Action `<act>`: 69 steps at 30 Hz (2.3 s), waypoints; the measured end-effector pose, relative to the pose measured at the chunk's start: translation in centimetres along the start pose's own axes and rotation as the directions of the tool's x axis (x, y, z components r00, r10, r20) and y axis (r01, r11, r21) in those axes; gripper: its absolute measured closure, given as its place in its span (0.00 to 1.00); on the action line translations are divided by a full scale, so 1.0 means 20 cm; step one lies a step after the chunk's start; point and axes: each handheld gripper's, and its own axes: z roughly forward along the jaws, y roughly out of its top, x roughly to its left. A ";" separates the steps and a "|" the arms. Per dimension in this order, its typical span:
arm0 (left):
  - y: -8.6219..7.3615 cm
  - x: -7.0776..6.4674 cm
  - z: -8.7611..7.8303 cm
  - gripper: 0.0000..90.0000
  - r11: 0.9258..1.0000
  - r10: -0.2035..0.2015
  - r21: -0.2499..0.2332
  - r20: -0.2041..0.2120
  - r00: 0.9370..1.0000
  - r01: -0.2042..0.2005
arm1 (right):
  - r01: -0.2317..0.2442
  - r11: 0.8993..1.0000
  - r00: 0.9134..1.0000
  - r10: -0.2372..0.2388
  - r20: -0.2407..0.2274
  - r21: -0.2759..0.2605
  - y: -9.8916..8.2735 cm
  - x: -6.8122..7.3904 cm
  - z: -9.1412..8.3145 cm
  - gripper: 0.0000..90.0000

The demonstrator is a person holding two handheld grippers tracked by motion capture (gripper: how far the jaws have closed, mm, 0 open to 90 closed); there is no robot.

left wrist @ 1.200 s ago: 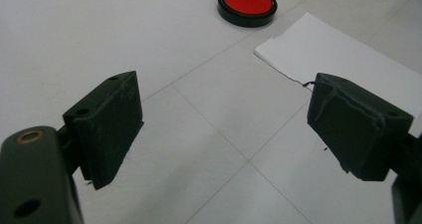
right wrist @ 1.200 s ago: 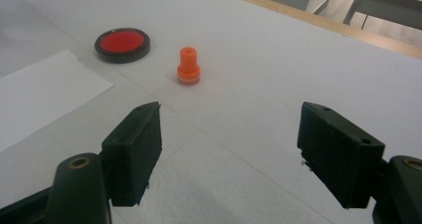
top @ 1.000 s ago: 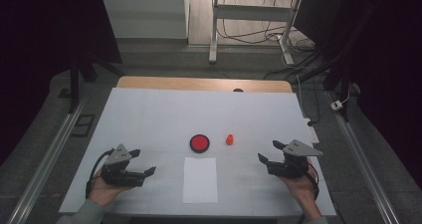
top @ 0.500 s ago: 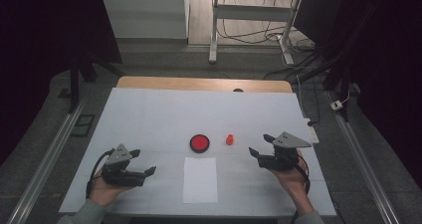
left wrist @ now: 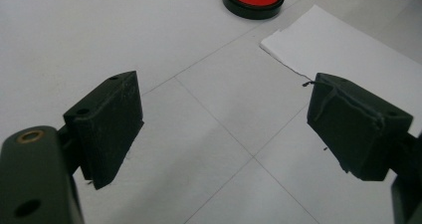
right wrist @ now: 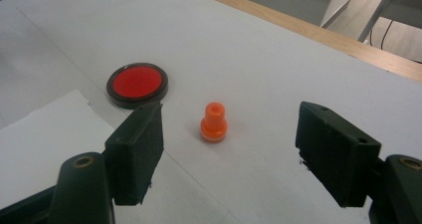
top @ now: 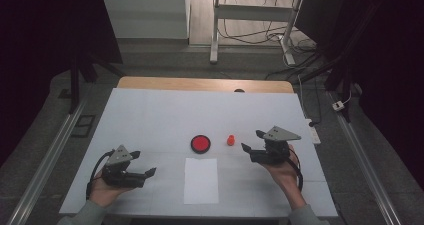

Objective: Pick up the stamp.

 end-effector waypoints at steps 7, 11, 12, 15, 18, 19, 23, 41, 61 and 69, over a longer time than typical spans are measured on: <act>0.00 0.00 0.00 0.16 1.000 0.002 -0.005 -0.007 1.000 -0.003 | 0.000 1.000 1.000 0.000 -0.008 0.010 0.02 0.01 0.05 0.30; 0.00 0.00 -0.01 0.16 1.000 -0.003 -0.016 -0.007 1.000 0.003 | -0.005 1.000 1.000 0.005 -0.018 0.025 0.04 0.02 0.10 0.30; 0.00 0.00 -0.01 0.16 1.000 -0.004 -0.017 -0.008 1.000 0.004 | -0.009 1.000 1.000 0.009 -0.019 0.023 0.04 0.02 0.10 0.30; 0.00 0.00 -0.02 0.16 1.000 0.003 -0.022 -0.010 1.000 -0.003 | -0.008 0.999 1.000 0.009 -0.022 0.032 0.05 0.02 0.14 0.30; 0.00 -0.01 -0.01 0.16 1.000 0.005 -0.023 -0.008 1.000 -0.005 | -0.007 0.999 0.999 0.009 -0.035 0.053 0.05 0.02 0.17 0.31; 0.00 -0.01 -0.01 0.16 1.000 0.005 -0.023 -0.008 1.000 -0.005 | -0.010 0.998 0.999 0.013 -0.040 0.061 0.04 0.03 0.19 0.31; 0.00 0.00 -0.01 0.16 1.000 0.003 -0.021 -0.005 1.000 -0.003 | 0.011 0.996 0.999 -0.006 -0.048 0.087 0.05 0.04 0.26 0.32; 0.00 0.01 0.00 0.16 1.000 -0.005 -0.008 -0.006 1.000 0.005 | 0.002 0.991 1.000 0.000 -0.020 0.131 0.05 0.02 0.42 0.43; -0.01 0.01 0.01 0.16 1.000 -0.010 0.008 0.004 1.000 0.010 | -0.003 0.984 1.000 0.008 -0.026 0.176 0.01 0.00 0.46 0.61; -0.01 0.01 0.01 0.16 1.000 -0.011 0.010 0.003 1.000 0.011 | 0.005 0.982 1.000 -0.001 -0.025 0.188 0.00 0.00 0.48 0.68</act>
